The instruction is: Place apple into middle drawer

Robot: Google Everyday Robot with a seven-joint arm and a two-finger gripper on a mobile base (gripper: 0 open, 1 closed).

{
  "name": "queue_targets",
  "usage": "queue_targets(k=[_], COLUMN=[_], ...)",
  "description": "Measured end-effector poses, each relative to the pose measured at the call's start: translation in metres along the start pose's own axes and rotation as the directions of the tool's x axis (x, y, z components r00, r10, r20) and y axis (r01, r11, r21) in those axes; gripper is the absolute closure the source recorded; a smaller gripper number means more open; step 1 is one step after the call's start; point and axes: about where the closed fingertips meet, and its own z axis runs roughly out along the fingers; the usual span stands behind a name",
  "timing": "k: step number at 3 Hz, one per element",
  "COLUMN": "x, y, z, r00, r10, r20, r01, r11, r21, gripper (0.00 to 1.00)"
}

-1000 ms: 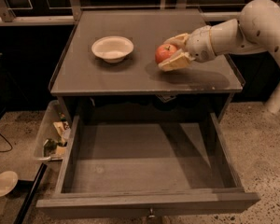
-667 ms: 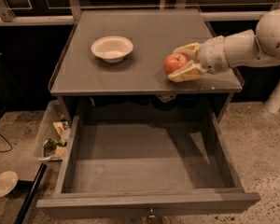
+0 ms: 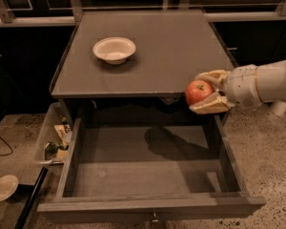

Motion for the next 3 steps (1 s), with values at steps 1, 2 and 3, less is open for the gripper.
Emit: queue_targets(k=[1,2,3], x=[0.017,0.017,0.033], y=[0.046,0.046,0.061], z=[-0.005,-0.005,0.029], r00=[0.998,0.998,0.997], r10=[0.009,0.009,0.045], r20=[-0.057,-0.057,-0.059], r01=[-0.01,-0.01,-0.049], r11=[1.0,1.0,0.9965], r21=[-0.001,-0.001,-0.068], gripper=[1.0,1.0,1.0])
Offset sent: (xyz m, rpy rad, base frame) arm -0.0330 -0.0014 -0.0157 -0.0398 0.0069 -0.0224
